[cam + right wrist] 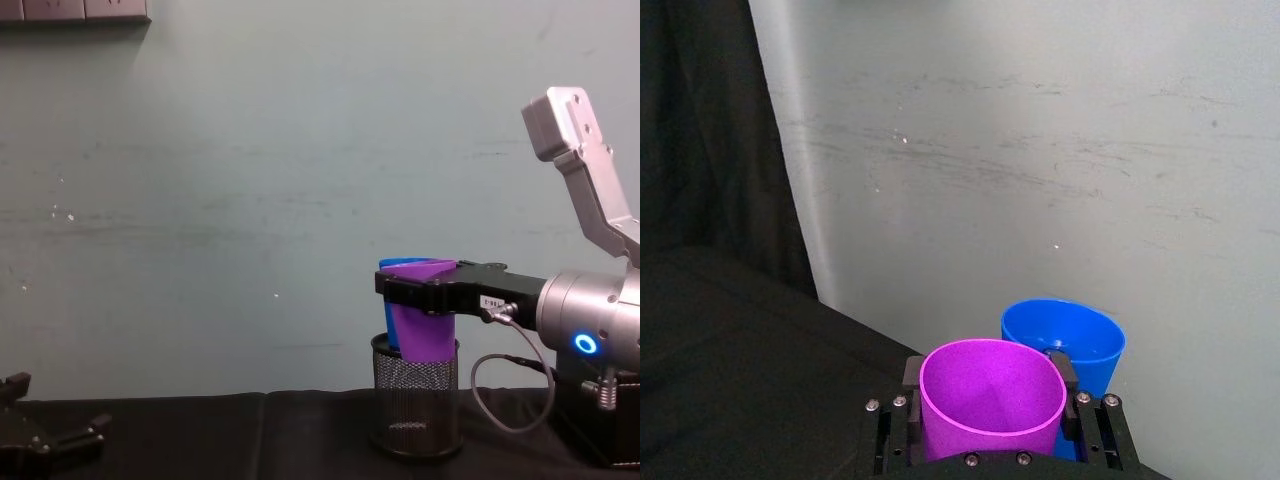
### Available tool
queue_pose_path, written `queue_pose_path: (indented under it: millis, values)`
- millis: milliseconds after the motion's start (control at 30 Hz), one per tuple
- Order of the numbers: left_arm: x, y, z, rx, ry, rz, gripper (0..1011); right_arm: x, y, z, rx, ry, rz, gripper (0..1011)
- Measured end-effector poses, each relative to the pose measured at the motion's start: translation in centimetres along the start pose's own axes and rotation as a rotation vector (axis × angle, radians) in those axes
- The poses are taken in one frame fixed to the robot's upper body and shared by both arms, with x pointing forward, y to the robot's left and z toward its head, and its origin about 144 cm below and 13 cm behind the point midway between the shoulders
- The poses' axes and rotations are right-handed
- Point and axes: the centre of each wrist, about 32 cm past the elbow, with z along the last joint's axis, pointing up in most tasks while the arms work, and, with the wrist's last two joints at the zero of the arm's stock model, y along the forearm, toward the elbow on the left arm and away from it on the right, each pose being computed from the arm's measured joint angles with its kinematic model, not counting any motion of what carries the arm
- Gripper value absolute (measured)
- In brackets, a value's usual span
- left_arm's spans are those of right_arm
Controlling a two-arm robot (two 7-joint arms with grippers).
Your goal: Pick up one cup with a gripper and tap it against the other cup.
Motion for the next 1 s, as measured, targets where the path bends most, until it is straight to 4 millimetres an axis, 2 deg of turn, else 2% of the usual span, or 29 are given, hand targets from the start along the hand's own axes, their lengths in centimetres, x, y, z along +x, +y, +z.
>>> queue_pose_path:
  millis: [100,133,333,400,767,1000]
  values:
    - [0.0,0.0,0.0,0.0,0.0,0.0,1000,0.0,-0.3,-0.1,0.007,-0.004,0.01,755]
    - [0.0,0.0,0.0,0.0,0.0,0.0,1000,-1.8,-5.4,-0.8,0.044,0.036,0.079,754]
    - [0.0,0.0,0.0,0.0,0.0,0.0,1000,-2.5,-7.7,-1.4,0.058,0.024,0.095,754]
    - [0.0,0.0,0.0,0.0,0.0,0.0,1000,-3.1,-9.1,-2.1,0.058,0.017,0.106,754]
    - [0.0,0.0,0.0,0.0,0.0,0.0,1000,-5.9,-12.7,-5.2,0.059,0.012,0.088,754]
    - [0.0,0.0,0.0,0.0,0.0,0.0,1000,-7.1,-13.4,-7.0,0.065,-0.012,0.053,754]
